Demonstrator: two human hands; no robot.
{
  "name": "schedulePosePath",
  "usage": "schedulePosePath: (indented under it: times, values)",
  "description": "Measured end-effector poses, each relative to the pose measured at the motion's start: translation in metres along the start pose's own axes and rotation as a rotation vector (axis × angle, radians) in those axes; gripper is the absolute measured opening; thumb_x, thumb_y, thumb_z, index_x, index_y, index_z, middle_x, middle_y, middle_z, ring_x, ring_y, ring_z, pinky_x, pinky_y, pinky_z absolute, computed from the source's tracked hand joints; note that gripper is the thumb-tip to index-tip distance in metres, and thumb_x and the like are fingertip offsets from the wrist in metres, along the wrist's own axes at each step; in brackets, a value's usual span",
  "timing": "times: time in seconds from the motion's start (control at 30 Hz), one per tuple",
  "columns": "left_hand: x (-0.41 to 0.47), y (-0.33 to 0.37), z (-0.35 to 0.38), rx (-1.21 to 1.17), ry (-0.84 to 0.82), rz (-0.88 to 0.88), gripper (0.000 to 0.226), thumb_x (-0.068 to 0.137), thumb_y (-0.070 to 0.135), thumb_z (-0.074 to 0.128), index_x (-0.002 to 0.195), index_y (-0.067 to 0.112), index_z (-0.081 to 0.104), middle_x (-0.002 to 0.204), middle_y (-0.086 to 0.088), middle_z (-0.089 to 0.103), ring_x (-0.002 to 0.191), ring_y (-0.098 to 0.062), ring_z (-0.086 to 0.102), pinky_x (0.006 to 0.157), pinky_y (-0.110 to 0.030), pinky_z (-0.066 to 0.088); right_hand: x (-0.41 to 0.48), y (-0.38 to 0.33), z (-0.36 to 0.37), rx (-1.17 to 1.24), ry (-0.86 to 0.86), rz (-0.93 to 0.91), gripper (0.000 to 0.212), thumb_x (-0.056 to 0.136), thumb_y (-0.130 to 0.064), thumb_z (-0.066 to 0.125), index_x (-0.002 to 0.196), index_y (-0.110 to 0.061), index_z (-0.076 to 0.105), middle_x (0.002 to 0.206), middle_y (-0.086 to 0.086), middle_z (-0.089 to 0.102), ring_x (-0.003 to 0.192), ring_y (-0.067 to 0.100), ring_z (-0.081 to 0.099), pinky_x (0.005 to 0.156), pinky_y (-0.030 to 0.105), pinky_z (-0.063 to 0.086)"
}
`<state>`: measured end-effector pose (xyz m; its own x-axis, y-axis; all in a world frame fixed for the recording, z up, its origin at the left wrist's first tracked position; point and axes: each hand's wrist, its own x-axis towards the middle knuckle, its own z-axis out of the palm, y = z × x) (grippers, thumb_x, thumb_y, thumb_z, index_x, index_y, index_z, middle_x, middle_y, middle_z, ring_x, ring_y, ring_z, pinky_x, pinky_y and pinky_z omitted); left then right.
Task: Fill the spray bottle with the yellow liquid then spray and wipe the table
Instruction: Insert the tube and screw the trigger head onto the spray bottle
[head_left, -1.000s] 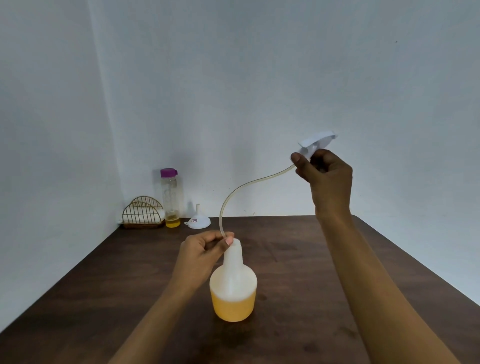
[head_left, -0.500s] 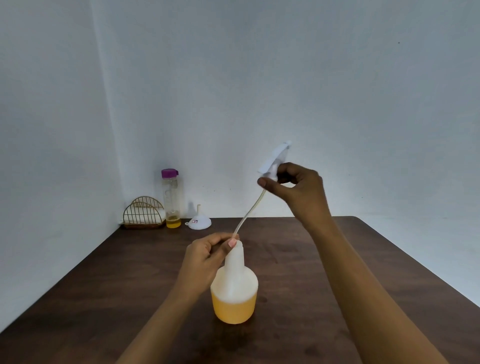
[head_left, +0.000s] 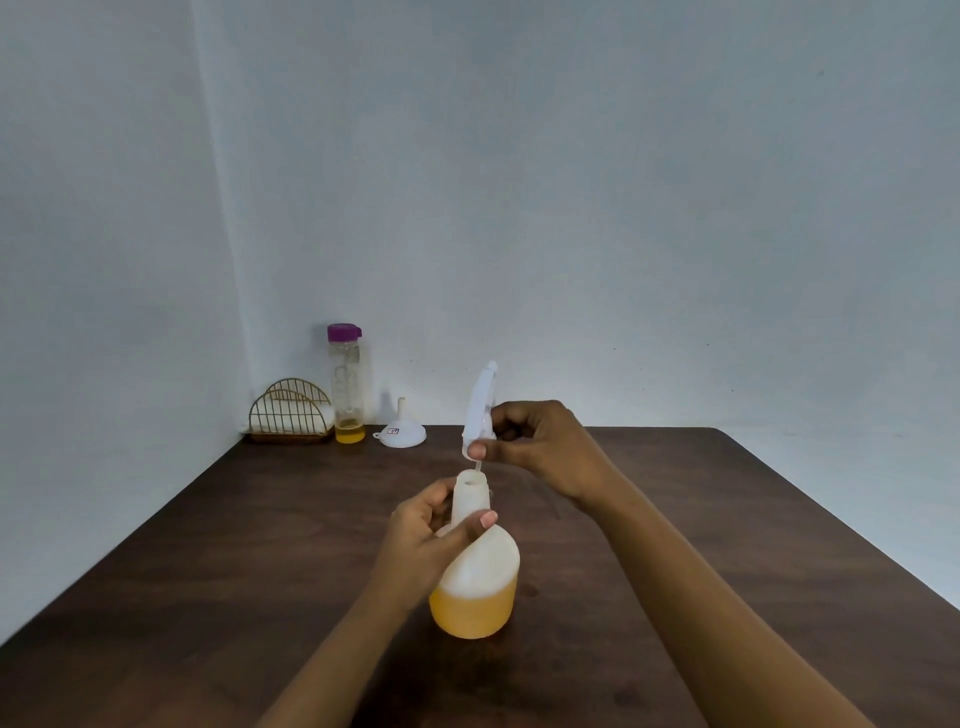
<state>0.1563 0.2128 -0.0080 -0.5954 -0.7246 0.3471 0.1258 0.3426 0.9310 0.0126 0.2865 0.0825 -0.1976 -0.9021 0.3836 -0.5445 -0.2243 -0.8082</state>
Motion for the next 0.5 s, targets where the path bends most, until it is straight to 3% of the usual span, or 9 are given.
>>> schedulePosePath:
  times: [0.17, 0.3, 0.5]
  values:
    - [-0.005, -0.004, 0.006, -0.084, 0.020, -0.020, 0.026, 0.074, 0.027, 0.075, 0.098, 0.022, 0.067, 0.095, 0.004, 0.074, 0.089, -0.014, 0.070, 0.073, -0.027, 0.056, -0.007, 0.009, 0.009, 0.025, -0.128, 0.029, 0.020, 0.078, -0.020, 0.073, 0.097, -0.013, 0.073, 0.094, 0.004, 0.073, 0.084, 0.010, 0.067, 0.080, 0.022, 0.052]
    - [-0.006, -0.007, 0.010, -0.113, 0.047, -0.020, 0.026, 0.071, 0.026, 0.071, 0.097, 0.021, 0.068, 0.093, 0.002, 0.074, 0.089, -0.015, 0.070, 0.074, -0.028, 0.056, -0.008, 0.014, 0.009, 0.044, -0.152, 0.027, 0.023, 0.079, -0.017, 0.072, 0.101, -0.011, 0.072, 0.099, 0.004, 0.072, 0.091, 0.015, 0.067, 0.086, 0.025, 0.052]
    - [-0.006, -0.012, 0.011, -0.113, 0.054, -0.005, 0.032, 0.069, 0.031, 0.071, 0.099, 0.020, 0.068, 0.096, 0.003, 0.074, 0.092, -0.015, 0.069, 0.075, -0.028, 0.056, -0.002, 0.015, 0.005, -0.035, -0.222, 0.005, 0.022, 0.081, -0.020, 0.071, 0.103, -0.020, 0.071, 0.101, -0.006, 0.071, 0.095, 0.002, 0.064, 0.085, 0.015, 0.050]
